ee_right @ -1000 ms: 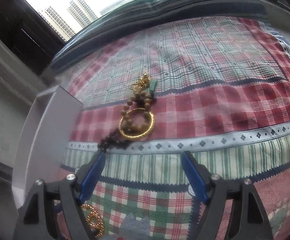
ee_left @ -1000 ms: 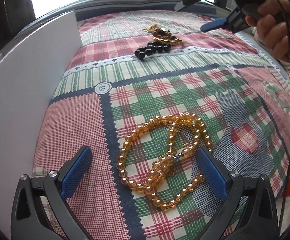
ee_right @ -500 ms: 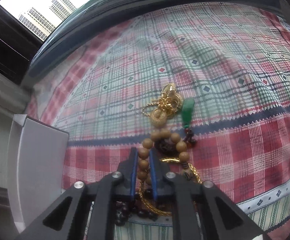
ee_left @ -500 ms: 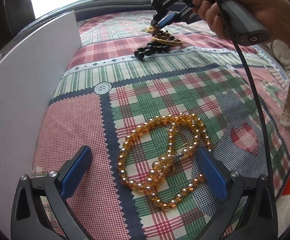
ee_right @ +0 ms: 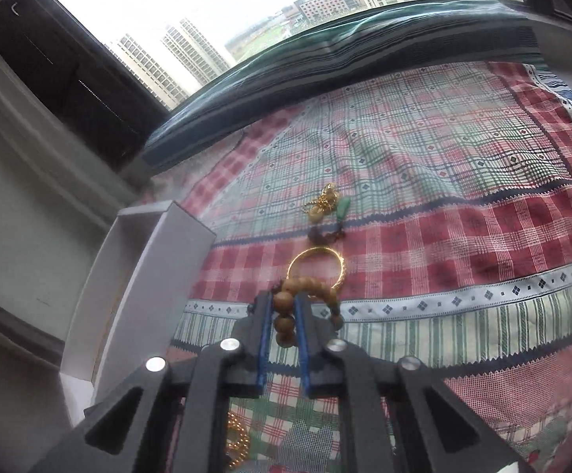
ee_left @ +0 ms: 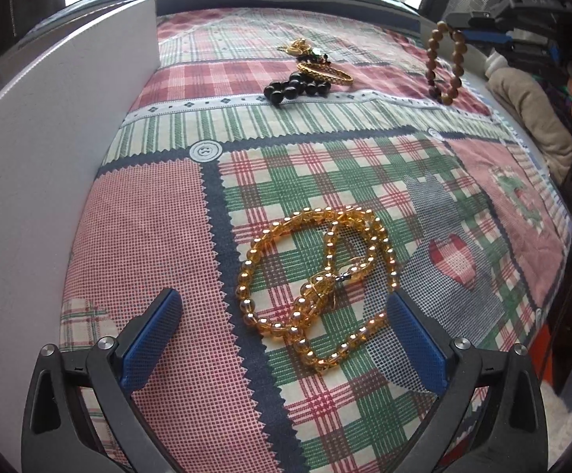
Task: Organize jewelry
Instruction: 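Grasp the wooden bead bracelet with the right gripper and lift it, then grasp the gold bead necklace with the left gripper while the right regrasps the wooden bracelet, then carry both items into the white box and open both grippers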
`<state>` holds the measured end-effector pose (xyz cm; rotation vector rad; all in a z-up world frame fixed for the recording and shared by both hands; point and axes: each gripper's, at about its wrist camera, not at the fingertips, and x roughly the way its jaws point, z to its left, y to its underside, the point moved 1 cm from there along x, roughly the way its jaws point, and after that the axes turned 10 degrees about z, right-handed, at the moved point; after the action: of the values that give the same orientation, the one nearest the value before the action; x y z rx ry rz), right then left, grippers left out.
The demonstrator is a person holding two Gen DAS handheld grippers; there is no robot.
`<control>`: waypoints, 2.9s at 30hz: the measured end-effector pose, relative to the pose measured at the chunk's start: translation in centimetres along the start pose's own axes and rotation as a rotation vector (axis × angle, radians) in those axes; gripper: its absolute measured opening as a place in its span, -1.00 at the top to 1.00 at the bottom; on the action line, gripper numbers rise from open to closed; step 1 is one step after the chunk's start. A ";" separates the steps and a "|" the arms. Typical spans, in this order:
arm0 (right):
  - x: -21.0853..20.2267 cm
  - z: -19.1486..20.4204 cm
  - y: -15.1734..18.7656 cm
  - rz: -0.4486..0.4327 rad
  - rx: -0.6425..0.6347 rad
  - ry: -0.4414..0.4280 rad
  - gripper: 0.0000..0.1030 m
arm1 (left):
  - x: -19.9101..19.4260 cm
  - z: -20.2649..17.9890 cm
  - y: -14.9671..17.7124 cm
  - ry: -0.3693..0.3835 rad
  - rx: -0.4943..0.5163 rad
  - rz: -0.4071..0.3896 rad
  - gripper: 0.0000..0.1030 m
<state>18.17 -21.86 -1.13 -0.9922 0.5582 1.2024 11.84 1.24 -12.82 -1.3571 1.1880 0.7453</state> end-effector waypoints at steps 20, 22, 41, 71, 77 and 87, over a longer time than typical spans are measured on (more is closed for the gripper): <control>2.1 0.7 12.8 0.121 -0.130 0.097 0.34 | 0.4 -3.0 -0.7 -0.097 0.090 -0.012 0.54; 1.1 -0.2 13.2 0.085 -0.096 0.107 0.16 | 0.3 -2.0 -0.8 -0.051 0.040 -0.008 0.56; -3.7 -8.2 14.4 0.013 0.139 0.168 0.15 | -3.8 2.0 -1.2 0.154 -0.178 -0.022 0.90; -4.0 13.1 8.4 -0.064 -0.489 0.250 0.72 | -27.2 7.5 1.6 0.121 -0.331 -0.356 0.90; -3.9 21.9 6.6 -0.096 -0.596 0.072 0.72 | -29.7 13.4 3.7 0.007 -0.422 -0.405 0.90; 7.1 32.9 5.9 0.078 -0.700 -0.064 0.72 | -22.9 23.4 2.7 -0.016 -0.578 -0.301 0.90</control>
<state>10.25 10.33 7.20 -1.5177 0.1104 1.5347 7.37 29.30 3.53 -1.9489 0.7477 0.9139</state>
